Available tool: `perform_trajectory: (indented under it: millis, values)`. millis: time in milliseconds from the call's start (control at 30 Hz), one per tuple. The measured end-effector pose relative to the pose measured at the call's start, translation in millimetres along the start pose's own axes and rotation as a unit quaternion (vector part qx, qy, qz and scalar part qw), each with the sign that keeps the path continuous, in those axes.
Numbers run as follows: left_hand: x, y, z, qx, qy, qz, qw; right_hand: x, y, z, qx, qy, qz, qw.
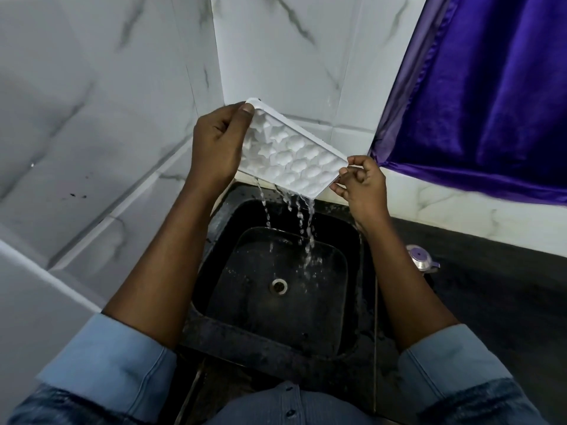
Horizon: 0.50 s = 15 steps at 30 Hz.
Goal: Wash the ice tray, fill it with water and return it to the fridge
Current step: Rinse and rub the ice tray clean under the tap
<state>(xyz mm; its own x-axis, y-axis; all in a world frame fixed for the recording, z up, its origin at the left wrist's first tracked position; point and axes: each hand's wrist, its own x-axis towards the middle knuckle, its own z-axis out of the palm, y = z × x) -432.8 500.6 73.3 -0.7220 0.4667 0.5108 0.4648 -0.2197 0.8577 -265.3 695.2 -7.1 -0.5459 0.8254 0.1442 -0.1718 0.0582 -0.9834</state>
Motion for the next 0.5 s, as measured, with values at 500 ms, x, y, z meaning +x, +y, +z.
perform_trajectory:
  millis: [500]
  values:
    - [-1, 12, -4, 0.001, 0.048, 0.043, 0.998, 4, -12, 4, 0.019, 0.007, -0.048, 0.999]
